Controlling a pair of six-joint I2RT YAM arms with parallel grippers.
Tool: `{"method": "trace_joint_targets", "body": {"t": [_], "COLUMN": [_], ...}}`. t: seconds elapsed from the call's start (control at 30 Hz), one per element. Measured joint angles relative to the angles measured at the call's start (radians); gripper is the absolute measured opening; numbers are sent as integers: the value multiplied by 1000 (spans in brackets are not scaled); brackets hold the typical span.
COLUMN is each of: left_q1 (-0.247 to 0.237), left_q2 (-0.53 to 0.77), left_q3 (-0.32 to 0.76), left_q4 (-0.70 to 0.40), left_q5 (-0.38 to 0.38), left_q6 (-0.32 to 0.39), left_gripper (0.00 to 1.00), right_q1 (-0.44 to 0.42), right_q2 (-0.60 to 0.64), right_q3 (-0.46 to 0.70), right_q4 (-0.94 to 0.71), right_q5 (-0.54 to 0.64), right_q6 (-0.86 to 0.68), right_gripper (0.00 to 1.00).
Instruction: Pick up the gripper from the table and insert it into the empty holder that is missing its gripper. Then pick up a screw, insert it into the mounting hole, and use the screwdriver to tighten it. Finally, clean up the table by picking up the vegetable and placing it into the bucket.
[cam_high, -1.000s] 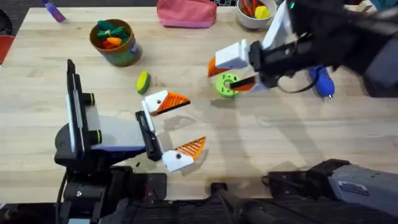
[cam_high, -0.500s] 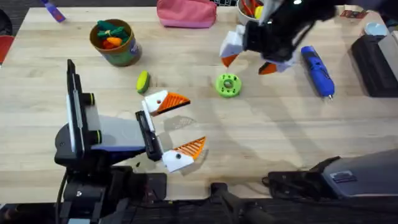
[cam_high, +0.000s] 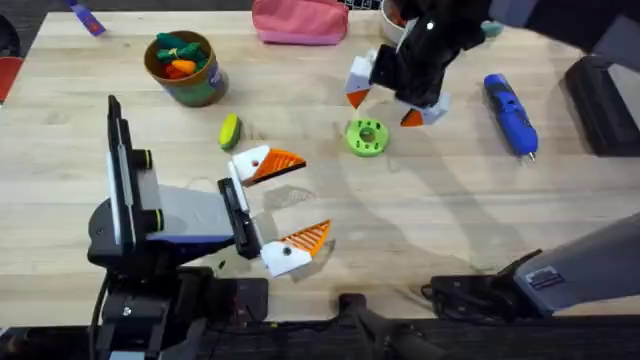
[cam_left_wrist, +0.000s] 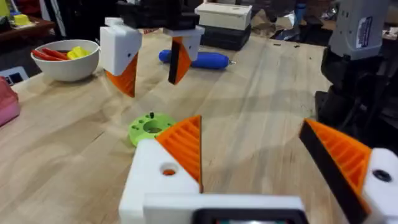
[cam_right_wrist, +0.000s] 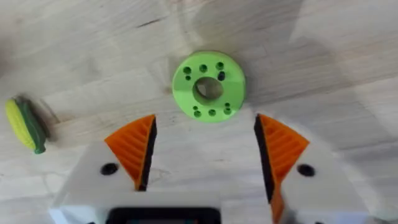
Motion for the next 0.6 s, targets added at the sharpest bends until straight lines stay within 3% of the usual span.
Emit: {"method": "trace_joint_targets", "body": {"t": [0.6], "left_q1": [0], "left_q2": [0], "left_q3": [0], "left_q4": [0], "left_q5": [0], "left_q6": [0], "left_gripper": [985], "right_q1": [-2], "right_q2": [104], "right_q3": [-34], "right_q4": [57], "right_q5": [75], "right_q6": [70], "right_gripper": [762]}}
